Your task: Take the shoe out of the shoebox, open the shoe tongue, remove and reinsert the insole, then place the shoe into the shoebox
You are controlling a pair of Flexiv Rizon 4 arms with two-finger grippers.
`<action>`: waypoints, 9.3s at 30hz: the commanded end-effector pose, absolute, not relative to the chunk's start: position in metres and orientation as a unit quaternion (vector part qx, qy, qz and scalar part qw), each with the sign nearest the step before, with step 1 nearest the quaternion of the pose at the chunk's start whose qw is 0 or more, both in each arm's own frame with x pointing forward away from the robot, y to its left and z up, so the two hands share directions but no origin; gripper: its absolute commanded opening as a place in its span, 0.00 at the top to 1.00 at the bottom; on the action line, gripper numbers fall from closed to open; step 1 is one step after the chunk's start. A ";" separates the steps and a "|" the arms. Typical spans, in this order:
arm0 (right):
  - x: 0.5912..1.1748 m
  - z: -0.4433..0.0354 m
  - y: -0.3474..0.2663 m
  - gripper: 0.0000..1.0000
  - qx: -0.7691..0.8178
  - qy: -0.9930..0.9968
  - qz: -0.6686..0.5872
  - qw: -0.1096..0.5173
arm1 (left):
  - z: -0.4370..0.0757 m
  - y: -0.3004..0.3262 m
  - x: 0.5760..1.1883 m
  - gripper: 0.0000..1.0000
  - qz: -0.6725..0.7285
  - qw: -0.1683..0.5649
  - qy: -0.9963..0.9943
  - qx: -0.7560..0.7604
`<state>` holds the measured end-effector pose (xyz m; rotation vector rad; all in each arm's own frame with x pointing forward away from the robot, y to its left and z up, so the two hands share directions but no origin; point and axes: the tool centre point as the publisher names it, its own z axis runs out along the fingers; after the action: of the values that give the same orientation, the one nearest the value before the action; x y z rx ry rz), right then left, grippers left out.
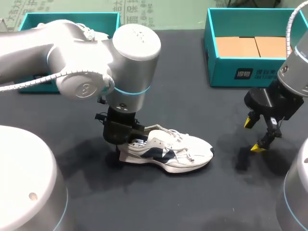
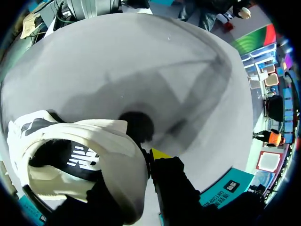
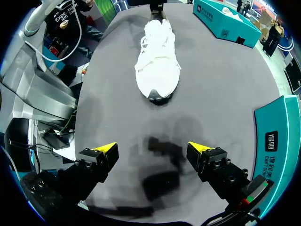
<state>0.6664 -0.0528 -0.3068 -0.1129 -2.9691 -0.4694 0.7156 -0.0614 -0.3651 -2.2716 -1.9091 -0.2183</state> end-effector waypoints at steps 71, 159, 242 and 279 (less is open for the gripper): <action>0.665 -0.307 -0.053 0.00 -0.038 -0.985 -0.155 0.066 | -0.263 -0.034 0.670 0.00 0.113 -0.026 -0.770 -0.627; 0.665 -0.307 -0.053 0.00 -0.038 -0.985 -0.155 0.066 | -0.388 0.008 0.720 0.00 0.574 0.078 -0.814 -0.047; 0.665 -0.307 -0.053 0.00 -0.038 -0.985 -0.155 0.066 | -0.415 -0.080 0.698 0.00 0.604 0.068 -0.794 -0.012; 0.665 -0.307 -0.053 0.00 -0.038 -0.985 -0.155 0.066 | -0.414 -0.104 0.686 0.00 0.615 0.070 -0.785 -0.003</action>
<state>0.6663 -0.0528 -0.3068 -0.1128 -2.9691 -0.4694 0.6891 -0.1023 -0.4143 -0.0137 -2.3596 1.8494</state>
